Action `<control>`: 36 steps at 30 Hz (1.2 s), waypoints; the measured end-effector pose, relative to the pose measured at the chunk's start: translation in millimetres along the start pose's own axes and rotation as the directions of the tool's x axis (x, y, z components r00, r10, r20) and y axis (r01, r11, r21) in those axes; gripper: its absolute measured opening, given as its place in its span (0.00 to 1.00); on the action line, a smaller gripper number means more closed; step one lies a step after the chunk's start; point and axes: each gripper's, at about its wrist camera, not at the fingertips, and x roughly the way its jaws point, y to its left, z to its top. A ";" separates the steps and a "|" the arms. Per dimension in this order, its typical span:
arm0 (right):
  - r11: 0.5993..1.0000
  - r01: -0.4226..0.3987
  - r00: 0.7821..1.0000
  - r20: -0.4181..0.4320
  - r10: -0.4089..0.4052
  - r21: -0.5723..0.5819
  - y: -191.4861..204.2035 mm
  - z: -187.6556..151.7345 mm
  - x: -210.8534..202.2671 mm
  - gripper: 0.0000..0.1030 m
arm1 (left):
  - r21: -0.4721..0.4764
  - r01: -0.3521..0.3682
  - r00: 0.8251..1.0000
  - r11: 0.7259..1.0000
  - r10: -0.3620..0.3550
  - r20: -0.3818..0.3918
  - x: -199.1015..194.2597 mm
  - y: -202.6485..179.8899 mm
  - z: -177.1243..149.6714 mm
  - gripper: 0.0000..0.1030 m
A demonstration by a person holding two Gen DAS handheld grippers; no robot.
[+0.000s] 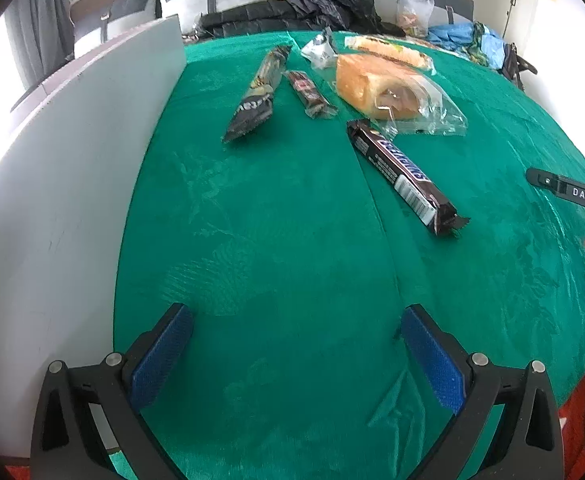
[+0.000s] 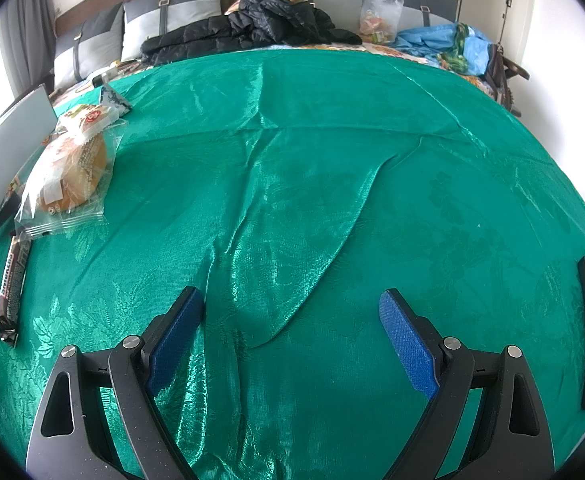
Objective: Organize snacks
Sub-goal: 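Move both tools back over the snacks on the bed, then position the left gripper over the Snickers bar while the right gripper approaches the rice-cake pack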
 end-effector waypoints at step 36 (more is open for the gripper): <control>1.000 0.001 1.000 -0.002 -0.001 0.000 0.4 0.5 2.6 0.89 | -0.005 -0.030 0.999 1.000 0.030 -0.033 18.9 -12.2 36.0 0.89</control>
